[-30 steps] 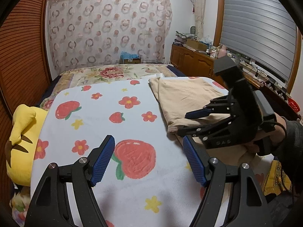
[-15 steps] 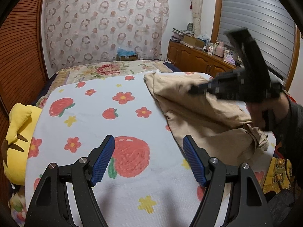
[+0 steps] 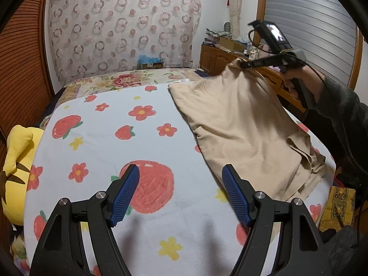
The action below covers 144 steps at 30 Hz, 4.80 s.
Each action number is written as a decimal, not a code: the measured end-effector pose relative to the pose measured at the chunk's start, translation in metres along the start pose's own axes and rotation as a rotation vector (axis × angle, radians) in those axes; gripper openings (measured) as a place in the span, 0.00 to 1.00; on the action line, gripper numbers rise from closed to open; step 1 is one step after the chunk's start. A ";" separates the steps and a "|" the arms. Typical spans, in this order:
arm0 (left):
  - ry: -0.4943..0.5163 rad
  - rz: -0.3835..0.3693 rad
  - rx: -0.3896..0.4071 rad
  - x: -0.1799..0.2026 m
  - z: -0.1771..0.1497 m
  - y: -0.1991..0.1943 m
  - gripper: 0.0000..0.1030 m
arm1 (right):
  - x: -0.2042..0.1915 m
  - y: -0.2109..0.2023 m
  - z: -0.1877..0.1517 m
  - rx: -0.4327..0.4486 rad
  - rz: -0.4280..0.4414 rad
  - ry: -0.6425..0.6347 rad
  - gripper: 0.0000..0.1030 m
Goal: Fold small clothes
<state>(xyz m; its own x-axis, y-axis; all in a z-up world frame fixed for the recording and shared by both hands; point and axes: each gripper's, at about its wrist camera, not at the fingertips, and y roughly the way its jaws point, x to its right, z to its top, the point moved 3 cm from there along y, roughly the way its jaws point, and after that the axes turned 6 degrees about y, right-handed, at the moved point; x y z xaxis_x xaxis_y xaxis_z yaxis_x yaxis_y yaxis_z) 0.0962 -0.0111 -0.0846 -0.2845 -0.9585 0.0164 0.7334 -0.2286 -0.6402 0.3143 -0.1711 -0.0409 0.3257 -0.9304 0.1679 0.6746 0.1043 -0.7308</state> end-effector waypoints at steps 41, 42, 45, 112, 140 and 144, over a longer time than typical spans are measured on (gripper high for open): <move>0.088 -0.100 -0.085 0.070 0.000 0.028 0.73 | -0.017 -0.085 -0.186 -0.089 0.281 -0.056 0.06; 0.086 -0.100 -0.085 0.070 0.000 0.028 0.73 | -0.015 -0.090 -0.187 -0.081 0.269 -0.065 0.06; 0.088 -0.105 -0.083 0.070 0.000 0.028 0.73 | -0.007 -0.107 -0.195 -0.059 0.232 -0.043 0.04; 0.131 -0.219 -0.158 0.092 -0.030 0.015 0.34 | 0.000 -0.150 -0.239 -0.074 0.272 0.115 0.10; 0.059 -0.241 0.000 0.057 0.046 0.009 0.05 | 0.037 -0.169 -0.192 0.199 0.397 0.243 0.07; 0.047 -0.229 0.002 0.043 0.065 0.027 0.05 | 0.037 -0.147 -0.178 0.207 0.403 0.256 0.07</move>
<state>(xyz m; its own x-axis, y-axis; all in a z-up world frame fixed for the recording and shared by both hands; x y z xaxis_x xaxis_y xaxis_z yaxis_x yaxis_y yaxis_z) 0.1435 -0.0693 -0.0511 -0.4723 -0.8725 0.1252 0.6474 -0.4397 -0.6225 0.1091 -0.2831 -0.0457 0.4321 -0.8553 -0.2860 0.6539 0.5155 -0.5538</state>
